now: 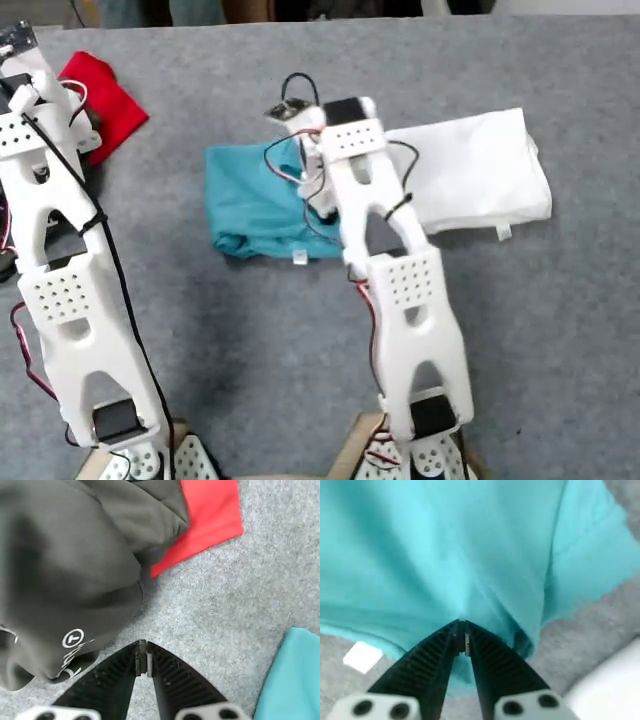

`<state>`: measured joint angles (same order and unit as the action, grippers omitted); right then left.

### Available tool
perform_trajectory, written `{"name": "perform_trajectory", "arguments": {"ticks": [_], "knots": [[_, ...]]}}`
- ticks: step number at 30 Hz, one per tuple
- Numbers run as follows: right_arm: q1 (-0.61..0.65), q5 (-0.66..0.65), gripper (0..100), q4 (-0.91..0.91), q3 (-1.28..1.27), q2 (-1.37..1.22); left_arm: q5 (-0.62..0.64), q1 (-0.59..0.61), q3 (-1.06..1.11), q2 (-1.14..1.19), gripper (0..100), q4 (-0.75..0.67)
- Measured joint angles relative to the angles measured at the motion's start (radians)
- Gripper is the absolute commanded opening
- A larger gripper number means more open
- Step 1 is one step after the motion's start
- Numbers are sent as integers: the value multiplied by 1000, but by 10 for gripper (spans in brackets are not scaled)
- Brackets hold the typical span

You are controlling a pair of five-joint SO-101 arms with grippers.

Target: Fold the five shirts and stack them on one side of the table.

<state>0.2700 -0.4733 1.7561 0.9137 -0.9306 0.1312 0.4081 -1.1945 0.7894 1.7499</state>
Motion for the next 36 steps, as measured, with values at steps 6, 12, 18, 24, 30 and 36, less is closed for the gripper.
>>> {"name": "perform_trajectory", "arguments": {"ticks": [6,12,18,24,30,36], "knots": [[-6,-75,15,0,-5,210,-6,0,0,0,29,0],[51,-80,15,-103,0,230,-6,-8,2,0,29,0],[158,-17,15,-222,58,38,-6,-34,35,0,29,0],[52,-5,15,-302,261,-169,-6,-34,58,0,29,0],[-117,-3,15,-322,555,-273,-6,-34,58,0,29,0],[-152,-3,15,-293,710,-290,-6,-63,58,0,29,0]]}}
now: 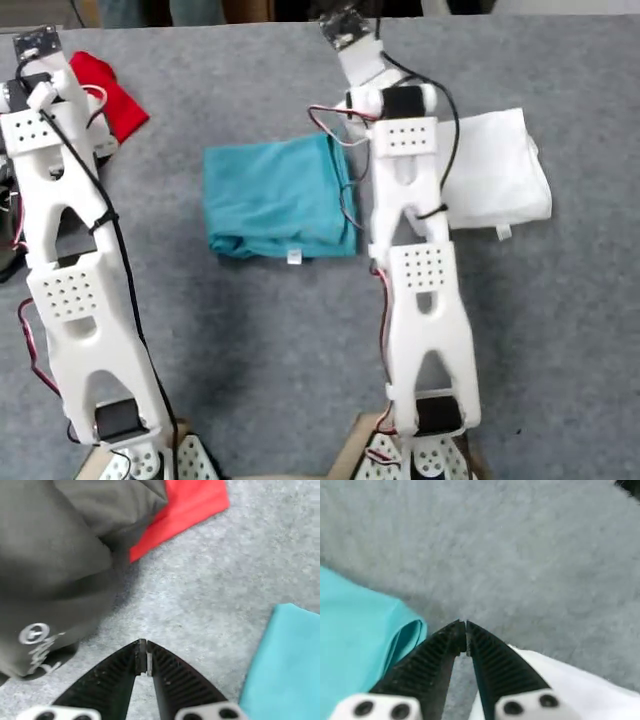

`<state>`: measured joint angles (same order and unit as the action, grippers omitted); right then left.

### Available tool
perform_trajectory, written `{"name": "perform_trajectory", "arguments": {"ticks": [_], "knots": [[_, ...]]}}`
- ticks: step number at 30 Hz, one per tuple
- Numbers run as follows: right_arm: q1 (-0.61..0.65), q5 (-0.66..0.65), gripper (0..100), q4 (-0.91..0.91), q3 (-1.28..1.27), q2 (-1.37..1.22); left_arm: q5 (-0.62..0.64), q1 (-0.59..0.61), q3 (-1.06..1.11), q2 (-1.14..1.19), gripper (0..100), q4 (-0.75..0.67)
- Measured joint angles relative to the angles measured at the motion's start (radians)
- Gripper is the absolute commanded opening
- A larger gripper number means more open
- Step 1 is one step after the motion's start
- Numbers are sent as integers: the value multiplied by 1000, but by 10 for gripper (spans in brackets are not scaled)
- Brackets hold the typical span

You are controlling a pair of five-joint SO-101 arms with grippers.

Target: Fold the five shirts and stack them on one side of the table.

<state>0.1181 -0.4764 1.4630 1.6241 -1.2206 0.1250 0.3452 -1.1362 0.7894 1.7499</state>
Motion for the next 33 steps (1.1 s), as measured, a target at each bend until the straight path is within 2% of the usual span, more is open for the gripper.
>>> {"name": "perform_trajectory", "arguments": {"ticks": [4,8,11,17,23,26,30,33], "knots": [[15,0,15,92,2,52,0,-46,0,0,29,0],[110,0,15,187,-3,129,0,-114,2,0,29,0],[161,-2,15,183,-74,121,0,-180,28,6,29,-38],[41,-2,15,40,-184,15,0,-319,60,127,28,-147],[-40,2,15,-3,-186,-21,-2,-347,2,233,28,-173],[-44,0,15,57,-153,-21,-2,-347,-52,272,28,-173],[-41,-2,15,224,-25,18,-2,-347,-175,282,28,-129],[14,-2,15,279,-20,77,-2,-347,-262,288,29,-117]]}}
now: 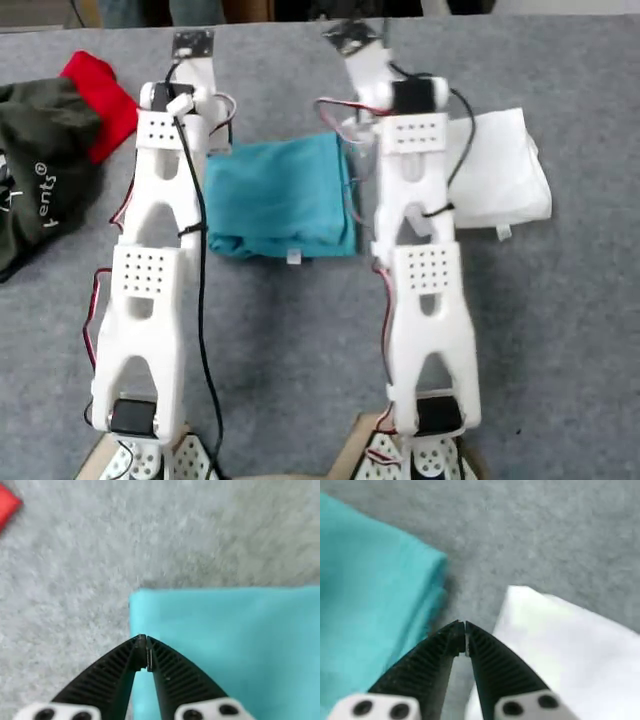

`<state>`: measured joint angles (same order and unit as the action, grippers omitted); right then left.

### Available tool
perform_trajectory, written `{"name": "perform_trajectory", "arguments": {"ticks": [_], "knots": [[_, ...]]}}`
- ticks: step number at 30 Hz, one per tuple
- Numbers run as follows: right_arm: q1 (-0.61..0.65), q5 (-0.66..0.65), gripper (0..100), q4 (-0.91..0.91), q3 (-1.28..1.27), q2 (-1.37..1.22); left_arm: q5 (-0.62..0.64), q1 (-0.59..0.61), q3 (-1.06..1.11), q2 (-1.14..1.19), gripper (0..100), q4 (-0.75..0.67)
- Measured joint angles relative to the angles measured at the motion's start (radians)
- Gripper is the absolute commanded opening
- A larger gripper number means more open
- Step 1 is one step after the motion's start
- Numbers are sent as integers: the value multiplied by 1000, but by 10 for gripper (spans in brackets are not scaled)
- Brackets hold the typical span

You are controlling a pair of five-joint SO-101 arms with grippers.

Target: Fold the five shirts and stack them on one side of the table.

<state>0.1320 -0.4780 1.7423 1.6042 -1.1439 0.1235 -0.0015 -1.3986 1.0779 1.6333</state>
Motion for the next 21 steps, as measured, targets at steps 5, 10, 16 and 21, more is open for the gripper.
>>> {"name": "perform_trajectory", "arguments": {"ticks": [5,10,16,21], "knots": [[60,0,15,-66,-117,-12,0,12,-28,78,29,-32],[38,0,15,-207,-189,-120,-2,9,-51,209,29,-58],[18,0,15,-118,-77,-121,-2,12,-107,236,28,-46],[17,0,15,6,5,-51,-2,17,-210,238,28,31]]}}
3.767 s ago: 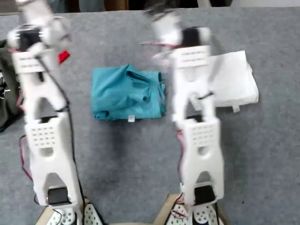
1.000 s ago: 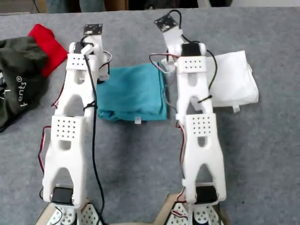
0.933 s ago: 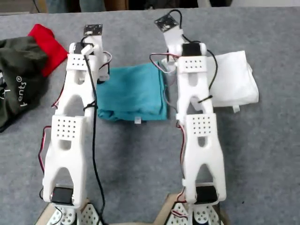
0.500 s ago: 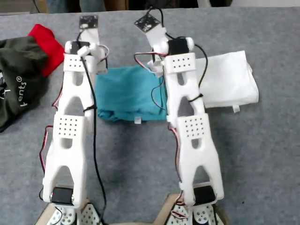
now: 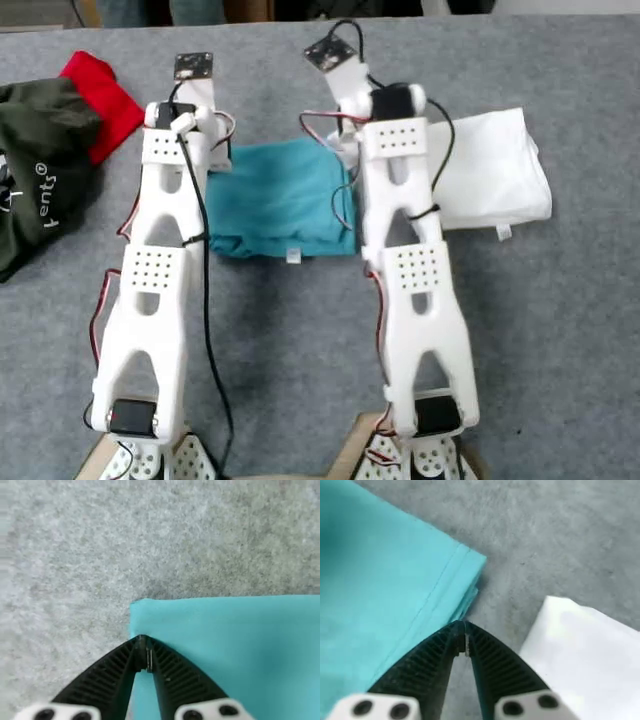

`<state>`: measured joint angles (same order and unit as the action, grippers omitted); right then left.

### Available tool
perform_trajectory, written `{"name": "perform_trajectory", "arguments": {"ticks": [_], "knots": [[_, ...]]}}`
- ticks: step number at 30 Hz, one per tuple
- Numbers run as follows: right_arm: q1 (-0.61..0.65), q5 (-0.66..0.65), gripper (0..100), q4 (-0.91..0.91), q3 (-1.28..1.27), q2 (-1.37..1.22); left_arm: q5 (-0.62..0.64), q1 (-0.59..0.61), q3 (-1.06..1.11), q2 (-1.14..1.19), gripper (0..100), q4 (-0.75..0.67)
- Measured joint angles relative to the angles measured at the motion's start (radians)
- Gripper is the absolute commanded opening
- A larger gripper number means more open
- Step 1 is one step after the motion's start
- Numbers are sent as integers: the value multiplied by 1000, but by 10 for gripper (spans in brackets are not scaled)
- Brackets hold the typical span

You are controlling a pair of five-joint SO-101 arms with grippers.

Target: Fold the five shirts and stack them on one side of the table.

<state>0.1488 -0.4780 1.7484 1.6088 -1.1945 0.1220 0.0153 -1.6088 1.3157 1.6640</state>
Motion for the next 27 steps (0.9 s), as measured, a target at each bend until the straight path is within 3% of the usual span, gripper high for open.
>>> {"name": "perform_trajectory", "arguments": {"ticks": [6,13,21,27], "knots": [[-18,32,15,12,-250,325,-3,11,-3,-127,27,80],[74,41,15,-26,-964,835,-124,-3,97,-347,25,94],[87,44,15,-370,-1669,980,-146,-61,657,-779,27,83],[-17,44,15,-574,-1864,942,-147,-31,1152,-1019,27,-137]]}}
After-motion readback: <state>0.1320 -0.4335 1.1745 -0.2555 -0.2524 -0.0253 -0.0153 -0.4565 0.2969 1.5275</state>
